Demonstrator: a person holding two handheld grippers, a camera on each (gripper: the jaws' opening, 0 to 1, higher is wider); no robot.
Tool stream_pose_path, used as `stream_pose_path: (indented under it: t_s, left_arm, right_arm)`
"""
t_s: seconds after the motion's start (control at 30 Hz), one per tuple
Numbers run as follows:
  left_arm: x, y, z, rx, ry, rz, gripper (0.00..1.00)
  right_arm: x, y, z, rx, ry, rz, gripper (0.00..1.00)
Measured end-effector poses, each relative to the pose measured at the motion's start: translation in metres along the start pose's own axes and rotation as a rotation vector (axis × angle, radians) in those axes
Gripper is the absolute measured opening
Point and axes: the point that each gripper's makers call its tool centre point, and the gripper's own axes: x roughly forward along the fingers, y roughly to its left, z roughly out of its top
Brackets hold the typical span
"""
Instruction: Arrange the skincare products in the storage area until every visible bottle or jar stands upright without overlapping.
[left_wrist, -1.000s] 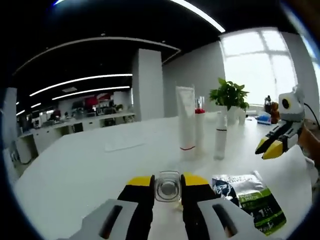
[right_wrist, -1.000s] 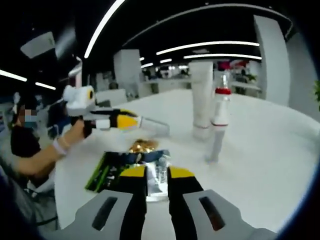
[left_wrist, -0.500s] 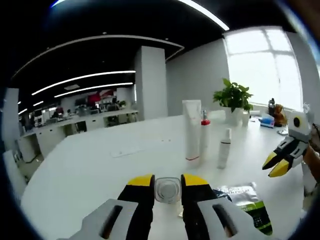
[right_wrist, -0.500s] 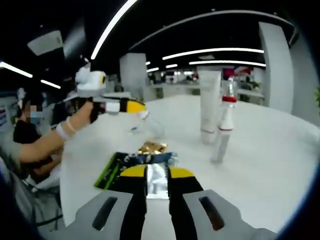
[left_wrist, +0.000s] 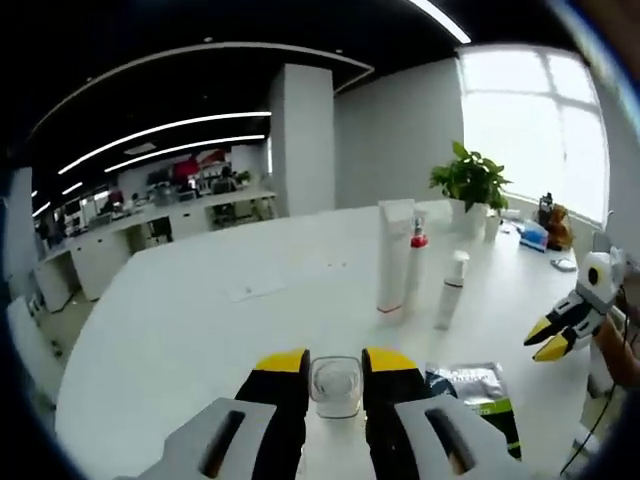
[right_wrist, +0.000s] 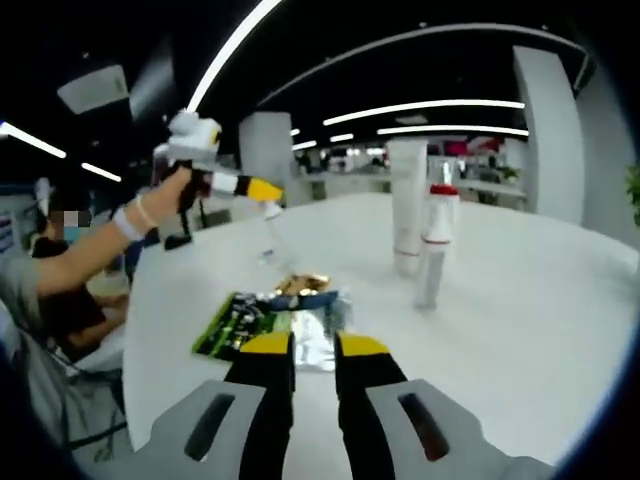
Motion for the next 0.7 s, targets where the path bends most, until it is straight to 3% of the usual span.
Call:
stream_pose_path:
  t_s: [0.13, 0.3, 0.47, 0.7]
  left_arm:
    - [0.0, -0.001, -0.011, 0.031, 0.037, -0.001, 0.2]
    - [0.0, 0.001, -0.009, 0.038, 0.038, -0.003, 0.2]
    - [0.005, 0.001, -0.005, 0.018, 0.014, -0.028, 0.2]
    - [0.012, -0.001, -0.001, 0.054, -0.014, 0.002, 0.2]
  right_arm:
    - [-0.004, 0.008, -0.004, 0.024, 0.002, 0.036, 0.14]
    - [-0.008, 0.007, -0.002, 0.05, -0.013, 0.041, 0.14]
    - [-0.005, 0.011, -0.004, 0.066, -0.016, 0.051, 0.14]
    - [-0.004, 0.019, -0.005, 0.091, -0.03, 0.079, 0.14]
